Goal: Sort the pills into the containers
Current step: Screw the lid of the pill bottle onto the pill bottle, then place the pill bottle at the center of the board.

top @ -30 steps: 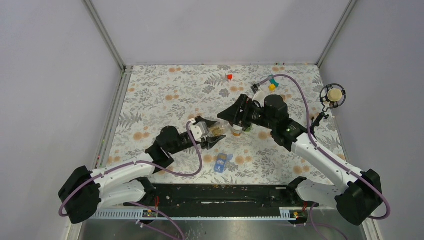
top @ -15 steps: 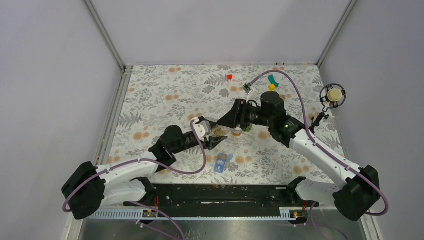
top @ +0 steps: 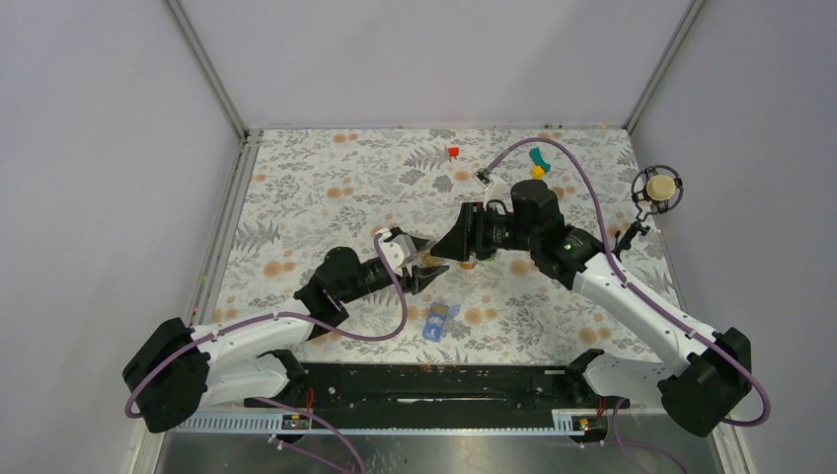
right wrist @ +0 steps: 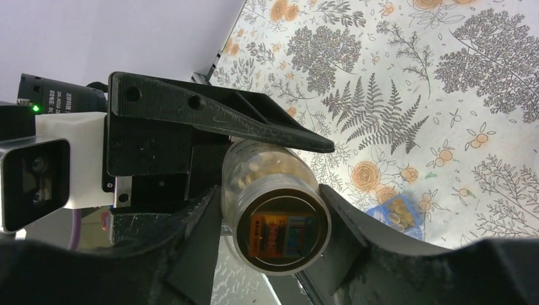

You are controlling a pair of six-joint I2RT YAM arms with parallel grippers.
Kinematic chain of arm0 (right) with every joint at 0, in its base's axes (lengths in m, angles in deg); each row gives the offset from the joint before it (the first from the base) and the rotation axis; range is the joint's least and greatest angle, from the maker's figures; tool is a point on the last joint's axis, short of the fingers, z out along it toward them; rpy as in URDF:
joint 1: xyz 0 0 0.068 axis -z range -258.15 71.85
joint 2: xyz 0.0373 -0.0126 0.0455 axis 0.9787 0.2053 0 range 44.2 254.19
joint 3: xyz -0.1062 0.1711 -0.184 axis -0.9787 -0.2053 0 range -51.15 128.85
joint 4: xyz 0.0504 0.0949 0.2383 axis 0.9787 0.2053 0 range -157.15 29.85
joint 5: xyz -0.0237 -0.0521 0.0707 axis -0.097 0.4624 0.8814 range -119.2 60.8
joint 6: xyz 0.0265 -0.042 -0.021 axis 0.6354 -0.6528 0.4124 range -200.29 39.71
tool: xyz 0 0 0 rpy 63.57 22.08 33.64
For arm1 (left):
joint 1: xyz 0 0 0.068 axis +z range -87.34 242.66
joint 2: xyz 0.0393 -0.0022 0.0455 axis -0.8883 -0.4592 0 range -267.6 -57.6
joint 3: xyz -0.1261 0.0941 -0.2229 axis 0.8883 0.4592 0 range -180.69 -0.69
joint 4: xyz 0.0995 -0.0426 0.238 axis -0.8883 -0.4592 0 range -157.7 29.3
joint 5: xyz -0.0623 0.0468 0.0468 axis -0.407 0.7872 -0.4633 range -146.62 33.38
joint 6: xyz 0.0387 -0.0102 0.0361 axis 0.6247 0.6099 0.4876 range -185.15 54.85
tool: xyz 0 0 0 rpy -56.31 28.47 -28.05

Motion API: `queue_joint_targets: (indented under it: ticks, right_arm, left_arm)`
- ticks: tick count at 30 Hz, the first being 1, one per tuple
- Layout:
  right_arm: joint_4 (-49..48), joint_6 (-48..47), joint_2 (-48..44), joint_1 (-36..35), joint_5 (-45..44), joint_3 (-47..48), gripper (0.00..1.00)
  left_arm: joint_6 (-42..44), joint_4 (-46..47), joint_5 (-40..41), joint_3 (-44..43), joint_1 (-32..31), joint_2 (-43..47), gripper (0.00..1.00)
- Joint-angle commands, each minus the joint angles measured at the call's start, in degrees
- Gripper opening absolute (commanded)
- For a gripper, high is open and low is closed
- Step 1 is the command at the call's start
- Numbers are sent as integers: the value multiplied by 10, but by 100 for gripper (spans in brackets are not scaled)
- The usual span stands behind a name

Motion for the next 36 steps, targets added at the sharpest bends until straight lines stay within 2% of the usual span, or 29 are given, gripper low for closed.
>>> queue_joint_targets:
  ticks: [1,3,4,5,6,7,10,13,20,25,28,32,36]
  right_arm:
    - [-17,-4,-8,-5,24,5,48]
    - [-19,-1,-10,-5,15,6,38]
    - [-19,-3,-13,-5,7,6,36]
    - [-14,-9,-17,-6,-4,6,35]
    - [-1,-21,-22,-6,-24,9,35]
    - [17,-42,-28,-6,-52,14,35]
    - [103,-101,-53,-4,-162,22,35]
    - [181,-139,-80,-3,-285,27,37]
    - [294,-163,-59,0,-433,18,42]
    - [281,-153,-2,0,-474,11,42]
    - [240,-148,22,0,-480,5,41]
    - [207,-140,55,0,-475,0,43]
    - [185,-136,82,0,-479,-14,46]
  left_arm:
    - [-8,49,5,-21,2,-1,24]
    - [-14,49,6,-20,2,0,34]
    - [-18,48,11,-19,2,1,45]
    - [-23,46,18,-17,2,3,66]
    - [-26,42,25,-15,2,7,92]
    - [-27,34,36,-14,2,13,98]
    - [-47,13,73,-6,2,28,99]
    - [-79,30,86,15,3,46,99]
    - [-125,25,159,39,4,76,99]
    - [-167,47,199,70,4,101,99]
    - [-198,34,240,78,6,120,99]
    - [-247,-75,328,52,12,137,99]
    - [-255,-162,318,33,16,141,99]
